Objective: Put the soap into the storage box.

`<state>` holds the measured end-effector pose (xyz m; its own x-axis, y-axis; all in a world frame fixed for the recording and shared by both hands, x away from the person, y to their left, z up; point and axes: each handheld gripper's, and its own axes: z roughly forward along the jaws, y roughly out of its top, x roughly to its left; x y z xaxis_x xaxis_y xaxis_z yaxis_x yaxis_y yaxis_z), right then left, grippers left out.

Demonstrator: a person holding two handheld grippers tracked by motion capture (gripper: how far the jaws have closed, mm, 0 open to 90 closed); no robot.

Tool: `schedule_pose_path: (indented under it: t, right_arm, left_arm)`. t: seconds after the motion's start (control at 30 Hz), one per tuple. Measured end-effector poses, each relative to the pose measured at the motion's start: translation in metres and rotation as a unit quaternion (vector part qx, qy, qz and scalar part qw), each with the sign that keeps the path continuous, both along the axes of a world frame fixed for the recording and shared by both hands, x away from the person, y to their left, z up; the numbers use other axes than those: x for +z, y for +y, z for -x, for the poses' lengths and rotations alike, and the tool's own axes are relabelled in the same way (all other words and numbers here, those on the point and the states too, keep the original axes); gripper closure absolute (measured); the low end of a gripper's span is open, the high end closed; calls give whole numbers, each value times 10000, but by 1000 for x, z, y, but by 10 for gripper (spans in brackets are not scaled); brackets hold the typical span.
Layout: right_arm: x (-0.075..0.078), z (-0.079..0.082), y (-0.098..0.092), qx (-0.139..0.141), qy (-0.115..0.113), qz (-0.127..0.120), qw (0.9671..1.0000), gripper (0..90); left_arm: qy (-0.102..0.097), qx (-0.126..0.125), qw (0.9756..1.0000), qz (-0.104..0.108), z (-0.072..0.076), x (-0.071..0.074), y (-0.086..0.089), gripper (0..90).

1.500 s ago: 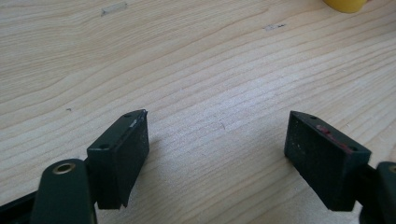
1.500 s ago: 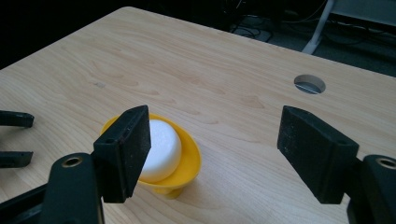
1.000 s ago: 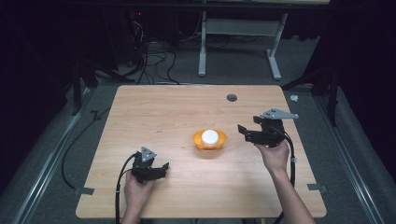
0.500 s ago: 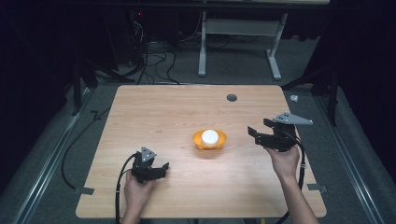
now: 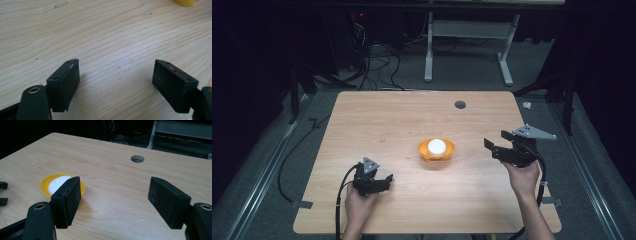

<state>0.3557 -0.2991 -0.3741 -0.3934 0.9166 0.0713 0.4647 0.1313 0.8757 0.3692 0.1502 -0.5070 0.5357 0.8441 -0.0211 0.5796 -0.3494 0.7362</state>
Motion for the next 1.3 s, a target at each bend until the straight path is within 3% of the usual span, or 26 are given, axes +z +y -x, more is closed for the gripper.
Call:
schedule_pose_path:
  t: [0.6,1.3]
  right_arm:
    - [-14,21,-18,-209,15,-80,9997,278]
    - [-36,35,-17,-187,165,-225,9994,291]
  left_arm:
    - [-2,1,10000,-3,0,0,0,224]
    - [-3,5,10000,-8,0,0,0,223]
